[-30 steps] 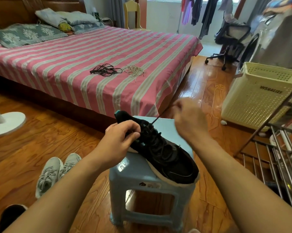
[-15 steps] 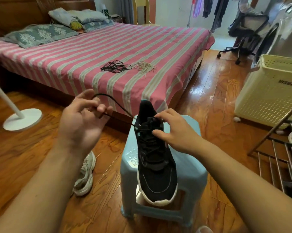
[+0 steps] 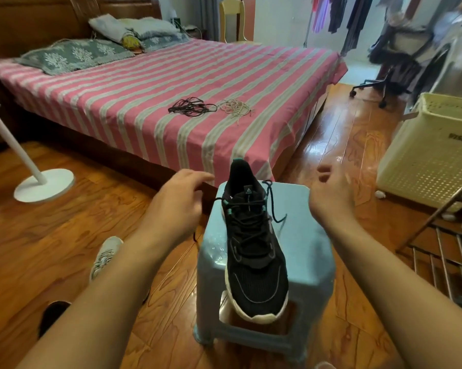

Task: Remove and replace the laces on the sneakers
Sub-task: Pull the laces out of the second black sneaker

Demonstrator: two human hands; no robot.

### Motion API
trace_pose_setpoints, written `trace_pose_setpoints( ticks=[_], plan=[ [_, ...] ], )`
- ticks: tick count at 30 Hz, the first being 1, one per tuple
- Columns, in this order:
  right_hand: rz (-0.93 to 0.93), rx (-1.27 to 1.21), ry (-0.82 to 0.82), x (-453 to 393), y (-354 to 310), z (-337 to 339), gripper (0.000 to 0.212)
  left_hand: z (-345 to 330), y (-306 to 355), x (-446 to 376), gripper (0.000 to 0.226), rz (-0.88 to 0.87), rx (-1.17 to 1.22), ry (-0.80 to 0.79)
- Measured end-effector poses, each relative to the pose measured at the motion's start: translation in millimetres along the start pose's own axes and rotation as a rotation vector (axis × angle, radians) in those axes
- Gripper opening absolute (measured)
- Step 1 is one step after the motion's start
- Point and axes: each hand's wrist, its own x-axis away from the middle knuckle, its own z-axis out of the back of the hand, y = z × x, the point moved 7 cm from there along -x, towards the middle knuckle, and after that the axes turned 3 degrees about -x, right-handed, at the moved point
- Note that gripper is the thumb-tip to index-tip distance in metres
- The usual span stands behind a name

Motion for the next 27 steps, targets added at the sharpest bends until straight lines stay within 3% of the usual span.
trace_pose_setpoints(
  ticks=[1, 3, 5, 7, 10, 13, 15, 16, 18, 20, 22, 25, 27],
  plan=[
    [0.237, 0.011, -0.010, 6.6, -22.4, -0.3, 0.026, -10.5, 6.4, -4.3, 0.042, -0.110, 0.128, -0.049],
    [0.662, 0.061, -0.206, 40.4, -63.4, -23.5, 0.017, -32.1, 12.5, -9.0, 0.050, -0.192, 0.276, -0.173],
    [0.915, 0.223, -0.319, 75.4, -78.9, -50.2, 0.021, -45.1, 11.5, -12.7, 0.048, -0.188, 0.378, -0.236],
    [1.023, 0.314, -0.294, 88.0, -84.8, -59.9, 0.017, -45.9, 6.7, -14.6, 0.039, -0.193, 0.421, -0.240],
    [0.924, 0.183, -0.349, 84.8, -83.5, -52.1, 0.008, -41.6, 2.3, -13.4, 0.034, -0.262, 0.385, -0.250],
    [0.471, -0.204, -0.584, 68.2, -62.4, -38.5, 0.009, -38.4, -4.4, -11.0, 0.039, -0.281, 0.345, -0.236],
    [0.246, -0.323, -0.684, 60.4, -44.4, -24.4, 0.013, -36.6, -7.4, -8.6, 0.037, -0.283, 0.337, -0.225],
    [0.246, -0.232, -0.710, 57.1, -38.5, -17.2, 0.011, -36.0, -5.7, -6.7, 0.035, -0.289, 0.343, -0.227],
    [0.453, 0.274, -0.695, 53.4, -29.9, -10.5, 0.011, -36.3, 2.2, -2.5, 0.033, -0.306, 0.341, -0.239],
    [0.680, 0.638, -0.564, 55.4, -34.2, -10.0, 0.021, -37.9, 8.8, -0.4, 0.033, -0.310, 0.318, -0.244],
    [0.800, 0.496, -0.458, 64.9, -60.8, -5.0, 0.023, -38.1, 14.2, 1.2, 0.032, -0.303, 0.306, -0.254],
    [0.793, 0.216, -0.691, 102.0, -81.3, -22.0, 0.021, -36.4, 19.0, 7.1, 0.025, -0.324, 0.313, -0.269],
    [0.831, 0.323, -0.753, 112.4, -78.3, -30.0, 0.021, -36.9, 17.2, 11.0, 0.026, -0.327, 0.297, -0.290]
  ],
)
